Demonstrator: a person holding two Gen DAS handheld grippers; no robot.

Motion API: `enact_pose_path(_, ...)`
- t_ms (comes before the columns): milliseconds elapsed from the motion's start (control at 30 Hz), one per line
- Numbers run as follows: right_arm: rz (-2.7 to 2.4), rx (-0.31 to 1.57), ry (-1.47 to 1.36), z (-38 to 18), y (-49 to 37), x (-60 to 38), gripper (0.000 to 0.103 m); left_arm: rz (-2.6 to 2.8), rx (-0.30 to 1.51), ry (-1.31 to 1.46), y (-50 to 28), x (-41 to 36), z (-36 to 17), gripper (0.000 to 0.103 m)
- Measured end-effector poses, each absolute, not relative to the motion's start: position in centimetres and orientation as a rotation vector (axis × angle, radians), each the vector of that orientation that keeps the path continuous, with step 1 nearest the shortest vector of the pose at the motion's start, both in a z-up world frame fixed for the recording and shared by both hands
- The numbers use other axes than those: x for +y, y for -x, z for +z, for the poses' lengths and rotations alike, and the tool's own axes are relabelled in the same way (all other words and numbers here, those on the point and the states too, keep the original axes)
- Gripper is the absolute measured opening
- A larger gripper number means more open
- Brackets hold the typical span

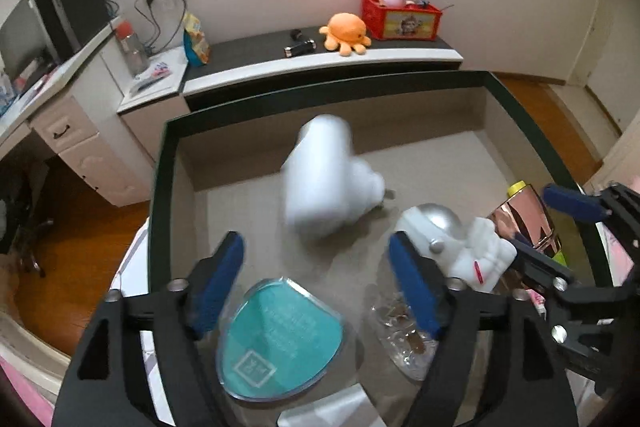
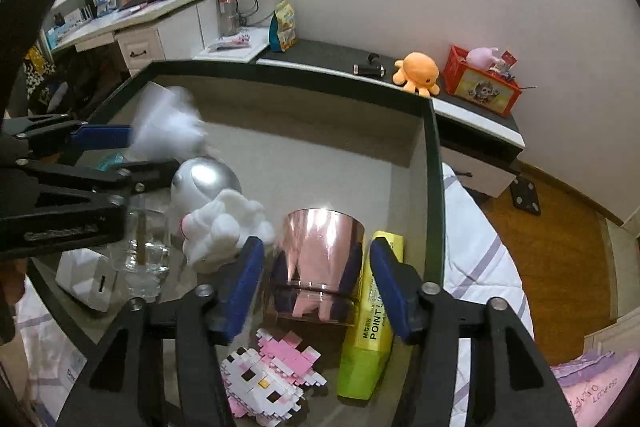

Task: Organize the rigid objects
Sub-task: 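Carry both items into the pink box and open both grippers, then withdraw both tools back toward the remaining items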

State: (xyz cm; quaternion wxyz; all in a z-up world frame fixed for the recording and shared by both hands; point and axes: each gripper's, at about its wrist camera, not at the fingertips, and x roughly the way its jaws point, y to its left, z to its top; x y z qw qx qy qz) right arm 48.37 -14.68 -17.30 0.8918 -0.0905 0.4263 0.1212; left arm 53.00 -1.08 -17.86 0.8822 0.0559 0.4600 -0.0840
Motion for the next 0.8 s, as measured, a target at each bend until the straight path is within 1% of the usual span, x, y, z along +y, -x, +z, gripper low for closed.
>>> enact_pose_path(33,0.250,0.864,0.188,-16.8,-47.9,-14.8,0.072,-0.181,0.958,-0.093,-52.6,-0.8,-17.7,0.081)
enact_pose_path(67,0.251,0.850,0.186,-16.4,-47.4,-14.9,0.080,-0.187,0.958,-0.080,-52.7,-0.5,-17.4,0.083)
enact_pose_path(133,0.257,0.815,0.175,-15.3,-46.6,-15.3,0.080,-0.196,0.932,-0.061,-51.5,-0.1,-16.4,0.084)
enact_pose_path(200,0.249,0.760,0.162,-13.7,-44.6,-16.0,0.080,-0.190,0.878,-0.061,-49.3,0.3,-14.8,0.089)
enact_pose_path(267,0.256,0.703,0.139,-12.1,-42.7,-16.7,0.081,-0.187,0.812,-0.058,-46.8,0.7,-13.0,0.097)
enact_pose_path(333,0.244,0.645,0.121,-10.4,-40.3,-17.5,0.082,-0.187,0.730,-0.063,-43.5,1.1,-11.1,0.103)
enact_pose_path(567,0.225,0.459,0.068,-6.1,-30.4,-18.9,0.085,-0.138,0.499,-0.036,-31.3,1.6,-6.0,0.103)
enact_pose_path(633,0.208,0.425,0.052,-5.6,-27.7,-19.1,0.090,-0.105,0.458,-0.042,-28.7,1.4,-5.4,0.103)
enact_pose_path(667,0.200,0.399,0.039,-5.5,-26.1,-19.2,0.103,-0.083,0.428,-0.037,-27.2,1.4,-5.2,0.103)
enact_pose_path(800,0.177,0.335,0.036,-4.7,-21.2,-19.2,0.103,-0.063,0.361,-0.007,-21.4,1.1,-4.7,0.103)
